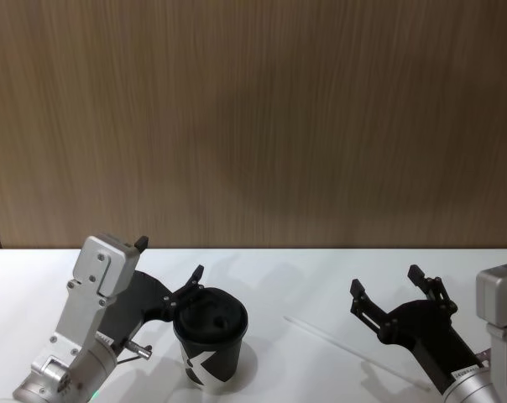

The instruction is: Pick up the straw with one hand, pass it to the other hand, and insert it into the cup.

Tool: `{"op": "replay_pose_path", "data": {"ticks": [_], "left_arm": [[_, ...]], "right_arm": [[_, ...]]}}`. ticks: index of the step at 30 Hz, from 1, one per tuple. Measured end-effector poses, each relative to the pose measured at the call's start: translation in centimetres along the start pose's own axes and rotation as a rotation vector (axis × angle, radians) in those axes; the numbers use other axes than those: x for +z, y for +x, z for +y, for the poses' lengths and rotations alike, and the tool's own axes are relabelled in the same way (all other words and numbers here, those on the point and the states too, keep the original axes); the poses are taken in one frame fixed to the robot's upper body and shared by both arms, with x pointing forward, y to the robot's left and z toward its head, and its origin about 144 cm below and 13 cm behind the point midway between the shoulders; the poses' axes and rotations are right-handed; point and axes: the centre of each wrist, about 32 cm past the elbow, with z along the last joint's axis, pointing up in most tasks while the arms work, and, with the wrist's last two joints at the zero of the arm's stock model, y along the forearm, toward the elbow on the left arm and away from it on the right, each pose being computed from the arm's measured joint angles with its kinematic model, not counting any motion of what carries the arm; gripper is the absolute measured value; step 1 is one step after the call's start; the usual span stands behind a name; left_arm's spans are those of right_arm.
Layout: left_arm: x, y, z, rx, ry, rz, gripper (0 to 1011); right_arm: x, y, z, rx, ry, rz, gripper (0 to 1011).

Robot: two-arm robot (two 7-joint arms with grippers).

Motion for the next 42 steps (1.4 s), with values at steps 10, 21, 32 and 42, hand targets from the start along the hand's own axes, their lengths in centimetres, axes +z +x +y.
{"op": "replay_pose_path", "data": {"ticks": [10, 21, 32, 42], "left_arm": [[0.0, 0.0, 0.0, 0.0, 0.0, 0.0, 1003], [0.0, 0.0, 0.0, 0.0, 0.0, 0.0, 1003], [0.0, 0.0, 0.0, 0.0, 0.0, 0.0, 1003], [0.0, 0.0, 0.0, 0.0, 0.0, 0.0, 1003]], "right_arm": [[0.0, 0.0, 0.0, 0.0, 0.0, 0.0, 1001], [0.0, 0.0, 0.0, 0.0, 0.0, 0.0, 1001], [0.0, 0.0, 0.0, 0.0, 0.0, 0.0, 1001], [0.0, 0.0, 0.0, 0.0, 0.0, 0.0, 1001]]}}
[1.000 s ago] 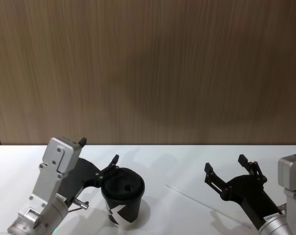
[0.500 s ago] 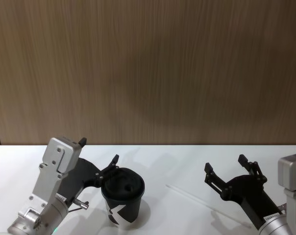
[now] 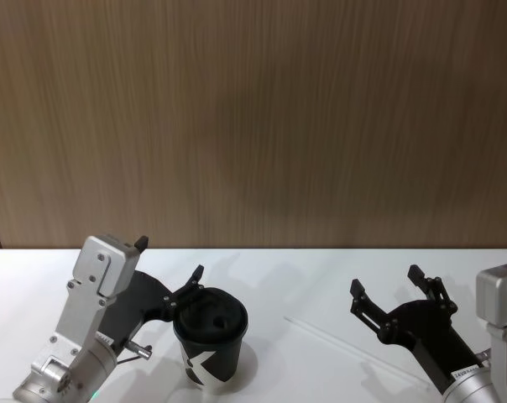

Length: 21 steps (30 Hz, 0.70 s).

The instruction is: Pick up the straw with one hand, pass it to the other hand, and insert it into the cup.

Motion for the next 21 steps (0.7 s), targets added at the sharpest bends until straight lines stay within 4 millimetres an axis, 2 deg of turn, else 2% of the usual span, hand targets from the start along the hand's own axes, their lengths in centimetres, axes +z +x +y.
{"op": "replay_pose_path", "data": {"ticks": [21], "left_arm": [[0.0, 0.0, 0.0, 0.0, 0.0, 0.0, 1003]], "right_arm": [[0.0, 0.0, 0.0, 0.0, 0.0, 0.0, 1001]]}}
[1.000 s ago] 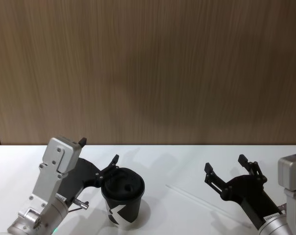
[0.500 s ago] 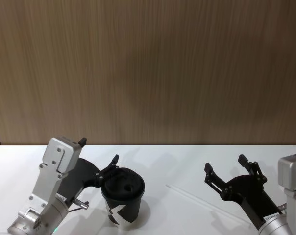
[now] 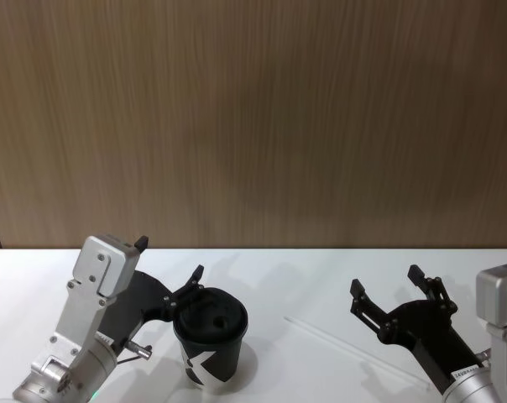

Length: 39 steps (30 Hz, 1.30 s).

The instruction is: Pick up the straw with one hand, pass it to the other hand, and insert it into the cup.

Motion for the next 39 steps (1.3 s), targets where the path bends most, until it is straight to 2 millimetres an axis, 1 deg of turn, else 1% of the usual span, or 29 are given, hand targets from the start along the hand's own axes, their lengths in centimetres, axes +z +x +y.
{"op": "replay_pose_path", "data": {"ticks": [12, 22, 28, 32, 39], "left_arm": [[0.0, 0.0, 0.0, 0.0, 0.0, 0.0, 1003], [0.0, 0.0, 0.0, 0.0, 0.0, 0.0, 1003], [0.0, 0.0, 0.0, 0.0, 0.0, 0.0, 1003], [0.0, 0.0, 0.0, 0.0, 0.0, 0.0, 1003], [0.0, 0.0, 0.0, 0.0, 0.0, 0.0, 1003]], "right_arm": [[0.3, 0.1, -0.1, 0.007, -0.007, -0.009, 1001], [1.9, 1.3, -0.4, 0.063, -0.066, -0.058, 1001], [2.9, 2.8, -0.7, 0.114, -0.113, -0.091, 1001], [3.5, 4.2, -0.7, 0.152, -0.149, -0.11, 1001], [3.7, 6.2, -0.4, 0.205, -0.216, -0.114, 1001]]}}
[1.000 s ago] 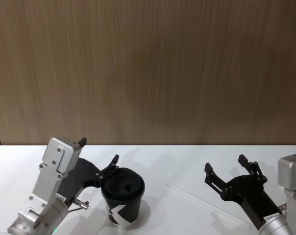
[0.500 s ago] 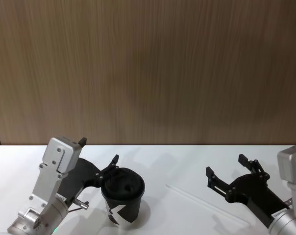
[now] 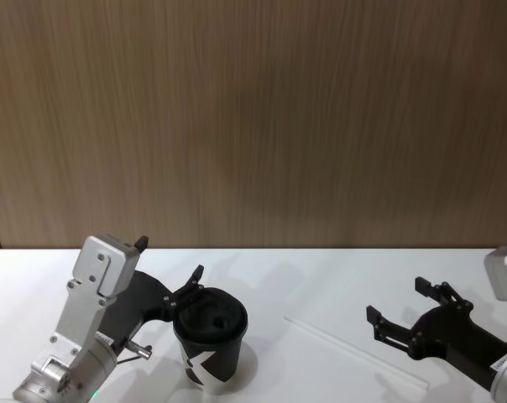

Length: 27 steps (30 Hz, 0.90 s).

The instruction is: Pick up the straw with one hand, pass it to the other hand, and insert it into the cup.

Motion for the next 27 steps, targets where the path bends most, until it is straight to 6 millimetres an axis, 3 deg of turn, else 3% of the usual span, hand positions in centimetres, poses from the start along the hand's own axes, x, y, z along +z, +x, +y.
{"op": "replay_pose_path", "data": {"ticks": [16, 27], "left_arm": [[0.0, 0.0, 0.0, 0.0, 0.0, 0.0, 1003], [0.0, 0.0, 0.0, 0.0, 0.0, 0.0, 1003]], "right_arm": [[-0.4, 4.7, 0.7, 0.159, -0.171, 0.035, 1001], [-0.7, 6.9, 1.1, 0.215, -0.24, 0.039, 1001]]}}
